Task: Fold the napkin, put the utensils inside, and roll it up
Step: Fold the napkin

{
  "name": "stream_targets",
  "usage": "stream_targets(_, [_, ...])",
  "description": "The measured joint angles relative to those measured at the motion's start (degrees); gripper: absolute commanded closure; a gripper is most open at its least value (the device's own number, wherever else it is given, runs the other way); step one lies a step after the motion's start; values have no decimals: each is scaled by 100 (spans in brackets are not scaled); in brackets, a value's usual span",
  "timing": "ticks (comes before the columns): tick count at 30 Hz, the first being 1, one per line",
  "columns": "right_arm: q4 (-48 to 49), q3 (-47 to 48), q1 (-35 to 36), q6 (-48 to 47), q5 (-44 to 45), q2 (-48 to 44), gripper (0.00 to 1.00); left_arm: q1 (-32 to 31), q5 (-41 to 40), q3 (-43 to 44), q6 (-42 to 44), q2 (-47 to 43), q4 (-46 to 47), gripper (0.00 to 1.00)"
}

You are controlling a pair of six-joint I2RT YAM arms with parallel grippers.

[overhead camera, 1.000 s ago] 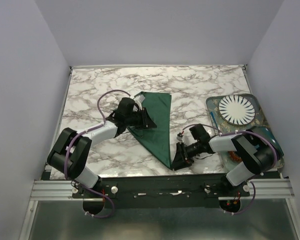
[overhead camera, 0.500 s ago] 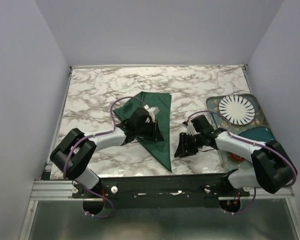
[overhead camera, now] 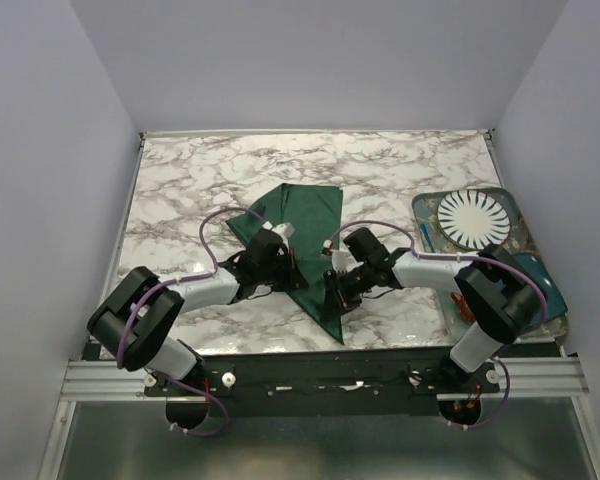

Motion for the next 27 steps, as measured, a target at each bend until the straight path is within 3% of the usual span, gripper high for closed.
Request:
stream_targets(9, [162,-293,11,-33,-50,378,72,149,-26,-289,-352,575,778,100])
stream_targets(18, [-210,-1069,7,24,240,-621,71,160,24,-437,-490,708,1322,100])
stream_targets(23, [-544,-391,7,7,365,-590,71,164,22,-437,-463,664,1252,100])
stream_targets(27, [-330,367,-13,7,387,-20,72,164,20,-439,-455,643,1213,100])
